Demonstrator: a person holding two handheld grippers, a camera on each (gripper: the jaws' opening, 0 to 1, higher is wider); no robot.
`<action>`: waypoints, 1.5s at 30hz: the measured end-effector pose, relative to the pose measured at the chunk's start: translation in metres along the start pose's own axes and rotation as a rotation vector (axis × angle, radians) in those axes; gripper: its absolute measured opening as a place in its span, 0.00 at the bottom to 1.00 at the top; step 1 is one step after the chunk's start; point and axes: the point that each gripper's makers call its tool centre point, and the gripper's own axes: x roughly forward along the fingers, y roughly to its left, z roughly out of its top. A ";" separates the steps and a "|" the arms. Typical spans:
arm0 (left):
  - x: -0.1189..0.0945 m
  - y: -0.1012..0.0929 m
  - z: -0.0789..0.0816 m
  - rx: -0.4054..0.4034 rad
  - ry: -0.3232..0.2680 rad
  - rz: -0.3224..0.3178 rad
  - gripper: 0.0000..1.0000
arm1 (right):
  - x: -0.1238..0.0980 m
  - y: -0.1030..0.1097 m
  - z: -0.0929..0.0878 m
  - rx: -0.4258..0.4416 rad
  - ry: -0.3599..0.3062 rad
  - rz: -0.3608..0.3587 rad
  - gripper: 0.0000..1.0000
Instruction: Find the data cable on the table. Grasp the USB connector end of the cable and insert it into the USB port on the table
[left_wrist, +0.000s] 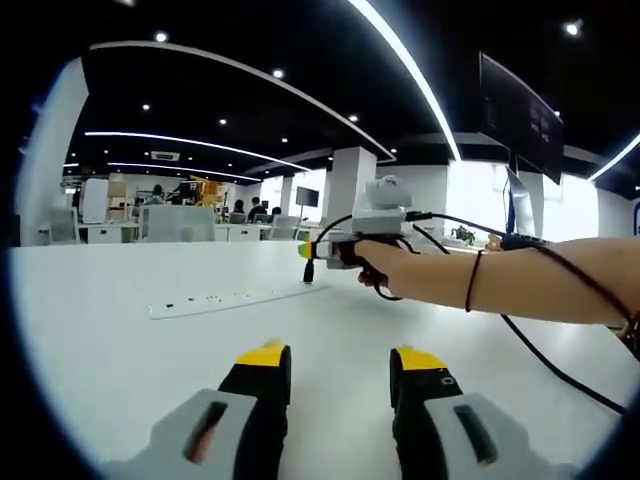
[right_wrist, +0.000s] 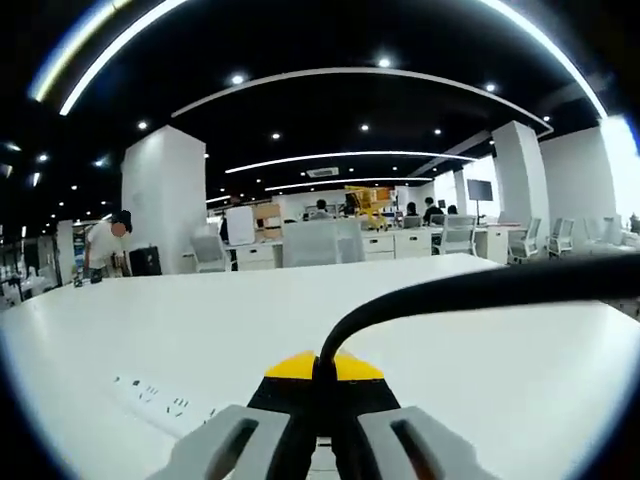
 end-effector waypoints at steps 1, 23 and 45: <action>0.000 0.000 0.000 0.002 0.002 0.000 0.40 | 0.000 0.005 0.000 -0.060 0.004 0.012 0.04; -0.001 0.002 0.000 0.012 0.010 0.003 0.40 | 0.001 -0.001 0.001 0.008 -0.033 0.011 0.04; -0.003 0.002 0.001 0.010 0.008 0.008 0.40 | 0.000 0.001 -0.001 -0.015 -0.002 0.001 0.06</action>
